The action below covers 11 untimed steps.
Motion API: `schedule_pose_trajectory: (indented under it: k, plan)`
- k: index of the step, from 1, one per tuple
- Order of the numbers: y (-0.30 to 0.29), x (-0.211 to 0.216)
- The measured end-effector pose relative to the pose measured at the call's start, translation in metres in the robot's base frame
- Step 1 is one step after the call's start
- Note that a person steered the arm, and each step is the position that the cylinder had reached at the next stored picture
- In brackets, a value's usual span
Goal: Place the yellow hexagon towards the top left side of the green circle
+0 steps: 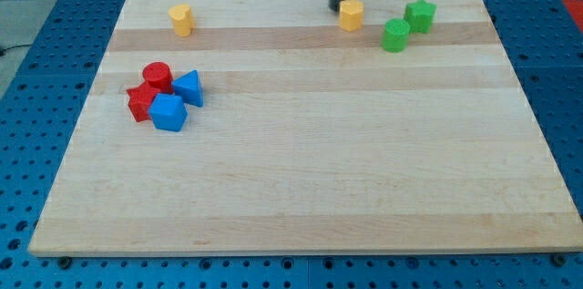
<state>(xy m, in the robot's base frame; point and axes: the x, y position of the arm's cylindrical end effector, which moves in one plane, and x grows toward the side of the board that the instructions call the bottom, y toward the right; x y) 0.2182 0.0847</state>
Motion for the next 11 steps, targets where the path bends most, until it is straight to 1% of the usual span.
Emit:
schedule_pose_trajectory:
  k: [1, 2, 3, 4, 5, 6, 7, 8, 9, 10, 11]
  plan:
    - [0.014, -0.004]
    - [-0.037, -0.008]
    - [-0.063, -0.019]
    - [-0.002, 0.005]
    - [-0.024, 0.019]
    - [-0.061, 0.011]
    - [-0.023, 0.026]
    - [-0.003, 0.043]
    - [-0.001, 0.048]
    - [-0.011, 0.048]
    - [-0.069, 0.047]
